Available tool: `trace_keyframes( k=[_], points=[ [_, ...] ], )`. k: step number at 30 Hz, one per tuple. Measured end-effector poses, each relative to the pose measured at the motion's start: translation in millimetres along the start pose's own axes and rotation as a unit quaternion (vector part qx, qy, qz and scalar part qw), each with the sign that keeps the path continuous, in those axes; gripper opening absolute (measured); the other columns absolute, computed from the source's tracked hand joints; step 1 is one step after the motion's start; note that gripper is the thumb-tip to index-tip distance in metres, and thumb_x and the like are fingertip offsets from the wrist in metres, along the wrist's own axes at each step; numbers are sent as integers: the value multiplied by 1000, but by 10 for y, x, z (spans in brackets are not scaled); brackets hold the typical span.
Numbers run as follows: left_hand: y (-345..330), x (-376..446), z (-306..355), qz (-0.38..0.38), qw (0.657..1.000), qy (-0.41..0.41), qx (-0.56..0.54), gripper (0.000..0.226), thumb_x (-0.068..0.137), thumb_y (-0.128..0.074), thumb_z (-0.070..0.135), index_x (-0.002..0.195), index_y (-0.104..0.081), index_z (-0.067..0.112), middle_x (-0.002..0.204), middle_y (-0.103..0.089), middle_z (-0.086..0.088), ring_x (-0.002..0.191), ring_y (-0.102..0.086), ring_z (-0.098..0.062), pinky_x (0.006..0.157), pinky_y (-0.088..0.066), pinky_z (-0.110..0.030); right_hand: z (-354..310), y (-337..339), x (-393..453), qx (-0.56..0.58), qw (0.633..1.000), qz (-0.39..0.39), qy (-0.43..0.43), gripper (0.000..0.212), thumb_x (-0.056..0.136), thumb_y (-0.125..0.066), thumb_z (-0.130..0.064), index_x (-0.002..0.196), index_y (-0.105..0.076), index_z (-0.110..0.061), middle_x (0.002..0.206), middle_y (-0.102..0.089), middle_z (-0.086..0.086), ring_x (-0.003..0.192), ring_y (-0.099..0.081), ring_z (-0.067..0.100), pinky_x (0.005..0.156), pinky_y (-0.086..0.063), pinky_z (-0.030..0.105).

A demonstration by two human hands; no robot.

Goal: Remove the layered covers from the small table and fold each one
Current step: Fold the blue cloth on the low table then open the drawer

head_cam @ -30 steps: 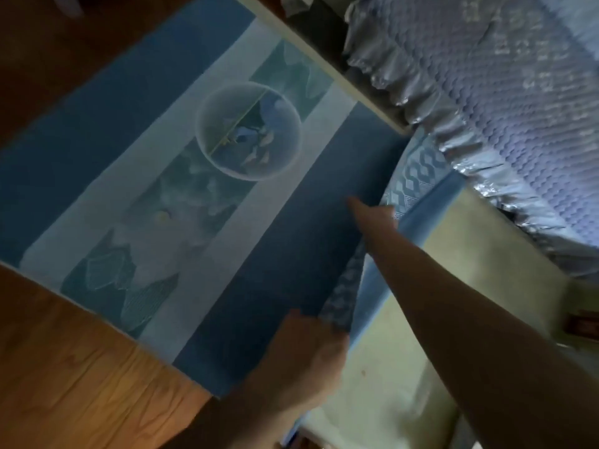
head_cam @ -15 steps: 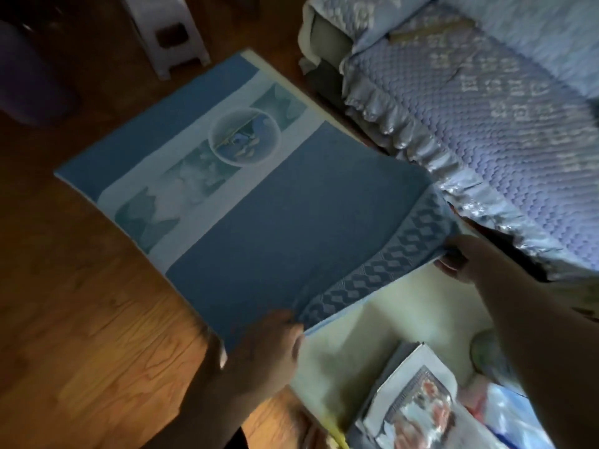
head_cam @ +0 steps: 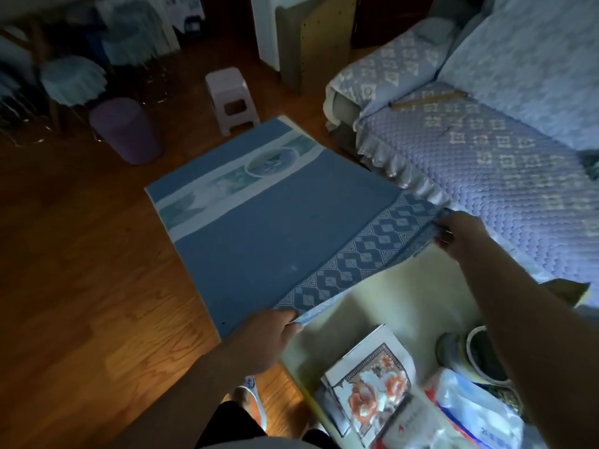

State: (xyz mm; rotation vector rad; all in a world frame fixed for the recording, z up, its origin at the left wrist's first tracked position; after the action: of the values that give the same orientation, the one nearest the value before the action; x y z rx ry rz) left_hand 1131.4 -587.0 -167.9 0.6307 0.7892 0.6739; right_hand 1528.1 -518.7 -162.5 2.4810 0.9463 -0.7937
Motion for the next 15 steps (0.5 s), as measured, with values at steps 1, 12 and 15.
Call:
trace_keyframes(
  k=[1,12,15],
  points=[
    [-17,-31,76,-6,1000,6,-19,24,104,-48,38,101,-60,17,77,-63,-4,74,-62,-18,71,-46,-34,-59,93,-46,11,1000,0,12,22,92,-58,4,82,-55,-15,73,-56,6,57,-51,13,49,-47,26],
    [105,-179,1165,-98,992,-76,-22,42,100,-60,39,65,-43,23,61,-42,5,54,-38,-5,53,-29,-29,-420,1224,-536,-19,989,46,136,37,79,-60,8,110,-67,-10,78,-56,10,65,-50,22,60,-42,33],
    [-8,-199,1385,-132,985,-109,-22,44,99,-60,42,64,-43,22,57,-39,8,49,-33,-3,52,-27,-28,-400,1499,-570,-28,989,78,121,49,83,-62,5,125,-66,-21,93,-61,10,82,-58,25,74,-49,39]
  ],
)
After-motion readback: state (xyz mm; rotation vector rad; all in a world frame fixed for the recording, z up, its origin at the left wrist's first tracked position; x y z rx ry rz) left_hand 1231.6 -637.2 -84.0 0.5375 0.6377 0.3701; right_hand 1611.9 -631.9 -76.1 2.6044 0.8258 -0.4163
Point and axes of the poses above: each hand's wrist, its own x-axis towards the middle knuckle, its own y-axis out of the back of the hand, z = x × y, the point moved 3 cm from there along x, towards the middle knuckle
